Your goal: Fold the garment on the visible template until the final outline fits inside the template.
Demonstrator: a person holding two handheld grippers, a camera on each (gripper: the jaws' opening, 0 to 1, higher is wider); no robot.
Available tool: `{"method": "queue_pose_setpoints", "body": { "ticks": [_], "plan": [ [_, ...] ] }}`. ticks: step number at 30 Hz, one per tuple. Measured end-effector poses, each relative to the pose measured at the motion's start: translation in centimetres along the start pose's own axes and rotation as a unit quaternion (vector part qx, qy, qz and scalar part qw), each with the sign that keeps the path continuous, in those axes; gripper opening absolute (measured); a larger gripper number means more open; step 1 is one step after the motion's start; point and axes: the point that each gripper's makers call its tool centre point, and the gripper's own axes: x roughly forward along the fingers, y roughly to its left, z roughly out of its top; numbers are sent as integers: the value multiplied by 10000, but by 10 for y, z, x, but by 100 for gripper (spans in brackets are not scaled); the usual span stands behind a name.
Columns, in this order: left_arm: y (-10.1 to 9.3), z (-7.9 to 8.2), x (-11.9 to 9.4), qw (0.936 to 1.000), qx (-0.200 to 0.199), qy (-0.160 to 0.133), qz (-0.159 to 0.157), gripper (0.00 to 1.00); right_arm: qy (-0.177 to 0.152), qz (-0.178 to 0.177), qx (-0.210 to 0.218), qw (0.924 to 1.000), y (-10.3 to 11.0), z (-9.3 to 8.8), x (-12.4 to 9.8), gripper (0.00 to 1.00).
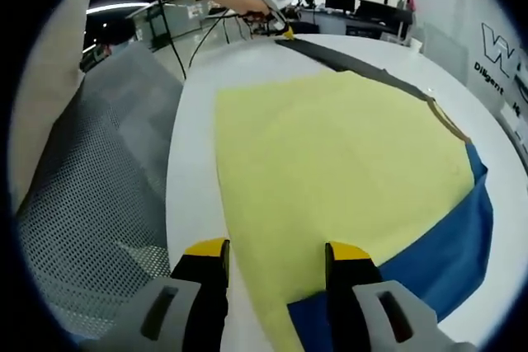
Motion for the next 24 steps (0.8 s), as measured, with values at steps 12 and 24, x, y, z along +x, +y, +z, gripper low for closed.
{"method": "queue_pose_setpoints", "body": {
  "ticks": [12,24],
  "plan": [
    [-5,-10,-7,9997,-171,116,-111,4,-29,15,4,10000,0,2,2,43],
    [-11,-19,-12,9988,-395,236,-177,4,-46,20,39,10000,2,1,5,43]
  ]
}}
